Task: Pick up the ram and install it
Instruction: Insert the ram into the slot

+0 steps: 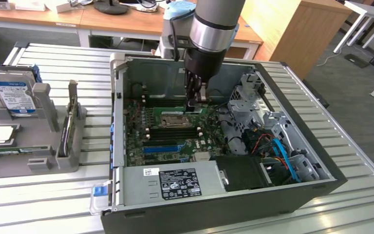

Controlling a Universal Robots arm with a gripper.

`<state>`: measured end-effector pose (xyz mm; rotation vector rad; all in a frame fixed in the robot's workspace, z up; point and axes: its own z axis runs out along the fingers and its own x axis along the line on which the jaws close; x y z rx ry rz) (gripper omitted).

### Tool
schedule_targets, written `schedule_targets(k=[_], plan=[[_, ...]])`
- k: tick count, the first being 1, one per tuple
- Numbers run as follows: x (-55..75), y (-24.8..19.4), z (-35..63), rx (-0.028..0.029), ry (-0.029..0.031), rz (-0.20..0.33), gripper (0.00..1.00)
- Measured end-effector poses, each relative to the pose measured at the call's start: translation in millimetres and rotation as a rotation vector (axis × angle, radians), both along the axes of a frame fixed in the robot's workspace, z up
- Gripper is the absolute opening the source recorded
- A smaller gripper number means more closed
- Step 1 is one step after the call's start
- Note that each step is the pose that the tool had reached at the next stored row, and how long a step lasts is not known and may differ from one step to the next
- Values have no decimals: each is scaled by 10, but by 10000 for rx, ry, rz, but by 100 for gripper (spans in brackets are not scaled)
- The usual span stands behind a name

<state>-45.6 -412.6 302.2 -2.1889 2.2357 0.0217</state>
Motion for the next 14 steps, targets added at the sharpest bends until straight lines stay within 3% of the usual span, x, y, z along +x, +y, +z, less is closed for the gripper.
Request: schedule_targets(k=[14], plan=[[44, 0, -16, 0, 0, 0, 12]])
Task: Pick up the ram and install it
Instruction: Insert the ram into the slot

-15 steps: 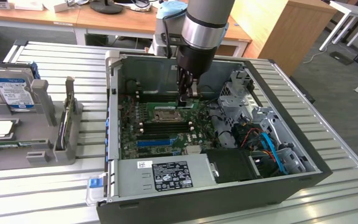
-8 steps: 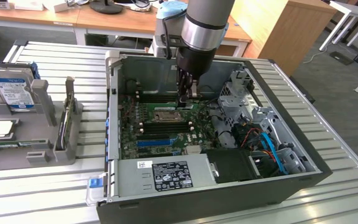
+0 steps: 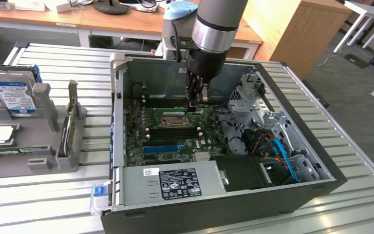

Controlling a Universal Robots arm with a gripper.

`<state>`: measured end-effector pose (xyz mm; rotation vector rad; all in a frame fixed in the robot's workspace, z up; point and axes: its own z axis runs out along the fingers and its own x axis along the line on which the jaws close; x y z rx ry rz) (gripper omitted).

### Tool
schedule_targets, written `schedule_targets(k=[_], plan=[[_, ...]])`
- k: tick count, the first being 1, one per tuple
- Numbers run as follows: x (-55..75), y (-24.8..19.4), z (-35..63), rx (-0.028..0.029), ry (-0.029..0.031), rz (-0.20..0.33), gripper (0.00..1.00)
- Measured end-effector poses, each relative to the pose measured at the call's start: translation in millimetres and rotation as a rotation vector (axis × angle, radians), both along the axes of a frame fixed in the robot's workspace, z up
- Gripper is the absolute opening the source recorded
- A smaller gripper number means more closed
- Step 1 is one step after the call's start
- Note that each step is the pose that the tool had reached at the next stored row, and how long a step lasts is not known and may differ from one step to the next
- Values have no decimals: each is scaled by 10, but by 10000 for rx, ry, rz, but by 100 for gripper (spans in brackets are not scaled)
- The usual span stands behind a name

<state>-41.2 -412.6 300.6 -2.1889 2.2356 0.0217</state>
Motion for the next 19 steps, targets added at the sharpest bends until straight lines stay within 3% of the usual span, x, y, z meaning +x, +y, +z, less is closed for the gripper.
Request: schedule_targets(k=[19], plan=[[0, 0, -107, 0, 0, -1, 12]])
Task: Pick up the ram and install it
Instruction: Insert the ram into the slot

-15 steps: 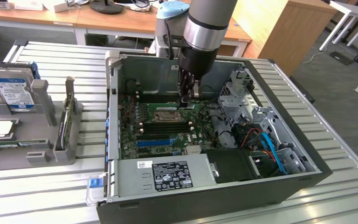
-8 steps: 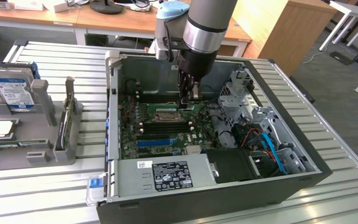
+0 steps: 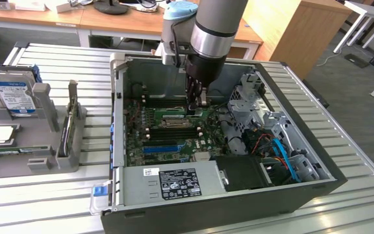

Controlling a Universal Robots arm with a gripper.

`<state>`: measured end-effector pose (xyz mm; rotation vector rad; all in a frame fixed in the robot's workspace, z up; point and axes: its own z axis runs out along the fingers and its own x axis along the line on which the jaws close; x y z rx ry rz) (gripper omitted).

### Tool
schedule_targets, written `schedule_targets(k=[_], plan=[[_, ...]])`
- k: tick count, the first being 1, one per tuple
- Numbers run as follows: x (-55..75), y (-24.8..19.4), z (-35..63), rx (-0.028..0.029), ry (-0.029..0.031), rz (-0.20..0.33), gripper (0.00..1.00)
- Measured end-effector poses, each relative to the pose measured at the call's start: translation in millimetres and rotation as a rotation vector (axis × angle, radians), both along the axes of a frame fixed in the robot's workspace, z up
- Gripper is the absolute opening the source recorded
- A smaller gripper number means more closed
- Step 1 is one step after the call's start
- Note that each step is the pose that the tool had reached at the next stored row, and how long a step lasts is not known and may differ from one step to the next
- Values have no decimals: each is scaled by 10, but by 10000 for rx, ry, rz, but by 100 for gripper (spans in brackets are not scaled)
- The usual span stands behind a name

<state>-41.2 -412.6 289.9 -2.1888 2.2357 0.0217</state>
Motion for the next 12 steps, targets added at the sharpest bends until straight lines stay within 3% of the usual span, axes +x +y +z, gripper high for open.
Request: schedule_targets(k=[12], plan=[[0, 0, -120, 0, 0, 0, 12]])
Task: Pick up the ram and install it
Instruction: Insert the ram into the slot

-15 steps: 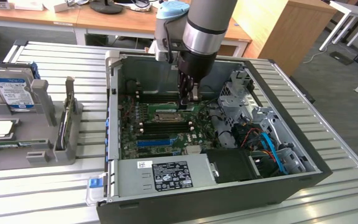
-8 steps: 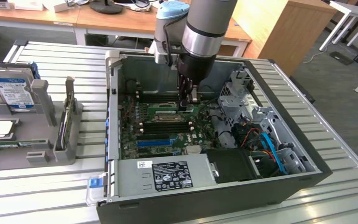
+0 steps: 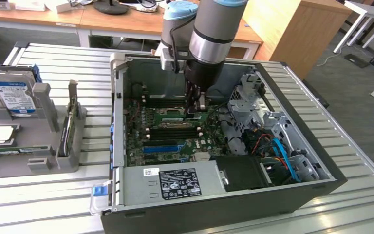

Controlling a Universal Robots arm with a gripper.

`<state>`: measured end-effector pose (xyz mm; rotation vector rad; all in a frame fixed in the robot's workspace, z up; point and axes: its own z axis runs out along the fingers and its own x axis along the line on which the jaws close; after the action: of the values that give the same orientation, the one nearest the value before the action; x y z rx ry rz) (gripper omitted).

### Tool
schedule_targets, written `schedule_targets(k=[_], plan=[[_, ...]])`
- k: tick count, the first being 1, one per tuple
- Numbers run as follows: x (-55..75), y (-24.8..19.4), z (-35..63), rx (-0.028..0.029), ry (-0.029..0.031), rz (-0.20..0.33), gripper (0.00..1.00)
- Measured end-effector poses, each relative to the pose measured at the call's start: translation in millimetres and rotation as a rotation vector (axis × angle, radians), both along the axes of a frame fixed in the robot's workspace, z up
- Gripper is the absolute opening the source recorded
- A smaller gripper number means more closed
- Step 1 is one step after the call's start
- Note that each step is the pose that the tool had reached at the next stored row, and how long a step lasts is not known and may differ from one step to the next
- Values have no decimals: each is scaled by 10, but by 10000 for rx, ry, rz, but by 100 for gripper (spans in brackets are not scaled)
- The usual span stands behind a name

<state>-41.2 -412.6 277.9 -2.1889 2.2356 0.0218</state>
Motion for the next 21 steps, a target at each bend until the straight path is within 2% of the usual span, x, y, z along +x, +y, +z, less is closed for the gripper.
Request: schedule_targets(k=[13, 21], plan=[[0, 0, -122, 0, 0, -1, 12], [-1, 0, -131, -1, 0, -1, 12]])
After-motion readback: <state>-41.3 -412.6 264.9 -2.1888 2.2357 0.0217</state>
